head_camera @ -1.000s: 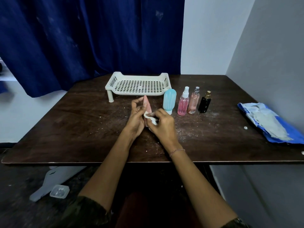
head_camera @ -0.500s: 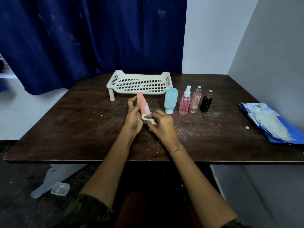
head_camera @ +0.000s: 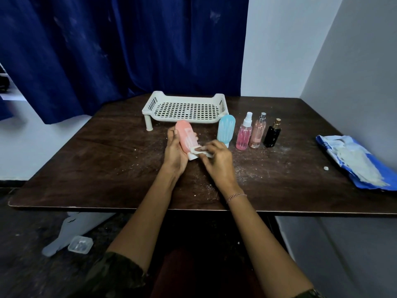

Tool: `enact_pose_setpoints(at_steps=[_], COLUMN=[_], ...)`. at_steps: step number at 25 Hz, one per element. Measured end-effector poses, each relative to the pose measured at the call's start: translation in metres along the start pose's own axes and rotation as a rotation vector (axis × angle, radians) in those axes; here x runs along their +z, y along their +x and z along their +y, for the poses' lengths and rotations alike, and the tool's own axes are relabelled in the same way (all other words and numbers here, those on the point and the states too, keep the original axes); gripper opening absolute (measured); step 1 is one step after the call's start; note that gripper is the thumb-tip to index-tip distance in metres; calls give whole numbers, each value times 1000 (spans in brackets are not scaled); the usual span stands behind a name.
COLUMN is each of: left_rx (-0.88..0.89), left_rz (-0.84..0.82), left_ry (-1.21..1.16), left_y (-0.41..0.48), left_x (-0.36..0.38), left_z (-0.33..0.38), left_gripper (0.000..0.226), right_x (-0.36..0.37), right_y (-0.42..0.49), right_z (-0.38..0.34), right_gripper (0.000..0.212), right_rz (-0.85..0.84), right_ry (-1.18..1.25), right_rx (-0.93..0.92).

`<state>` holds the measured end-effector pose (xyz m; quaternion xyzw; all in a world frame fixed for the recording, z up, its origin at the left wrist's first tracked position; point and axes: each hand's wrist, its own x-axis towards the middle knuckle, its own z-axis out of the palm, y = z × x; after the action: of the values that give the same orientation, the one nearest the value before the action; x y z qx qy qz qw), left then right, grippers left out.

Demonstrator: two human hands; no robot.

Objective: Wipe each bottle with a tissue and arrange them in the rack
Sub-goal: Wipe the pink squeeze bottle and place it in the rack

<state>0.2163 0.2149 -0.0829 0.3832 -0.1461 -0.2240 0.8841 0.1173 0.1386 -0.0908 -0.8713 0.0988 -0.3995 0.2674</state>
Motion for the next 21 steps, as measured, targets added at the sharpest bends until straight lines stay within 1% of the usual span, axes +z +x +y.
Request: enact_pose_setpoints(at_steps=[2, 4, 6, 7, 11, 13, 17, 19, 21], left_rx=[2, 3, 13, 14, 23, 16, 1, -2, 3], left_rz=[7, 14, 6, 3, -7, -6, -7, -16, -27], left_ry=[9, 14, 17, 12, -8, 1, 10, -4, -9], left_y=[0, -1, -2, -2, -3, -3, -3, -3, -3], left_x=[1, 1, 2, 2, 3, 2, 0, 1, 1], left_z=[1, 1, 1, 2, 3, 3, 1, 1, 1], left_gripper=[23, 23, 22, 22, 23, 23, 22, 22, 22], right_x=[0, 0, 1, 1, 0, 0, 2, 4, 4], right_y=[-1, -1, -2, -2, 0, 0, -3, -2, -2], right_z=[-2, -6, -6, -6, -2, -3, -6, -5, -3], right_gripper=[14, 16, 17, 16, 16, 16, 16, 16, 15], right_rz=[-12, -73, -107, -96, 5, -9, -95, -44, 27], right_ry=[-6, -24, -25, -18, 50, 42, -19, -31, -13], right_rx=[-46, -136, -183, -172, -11, -40, -197, -168, -94])
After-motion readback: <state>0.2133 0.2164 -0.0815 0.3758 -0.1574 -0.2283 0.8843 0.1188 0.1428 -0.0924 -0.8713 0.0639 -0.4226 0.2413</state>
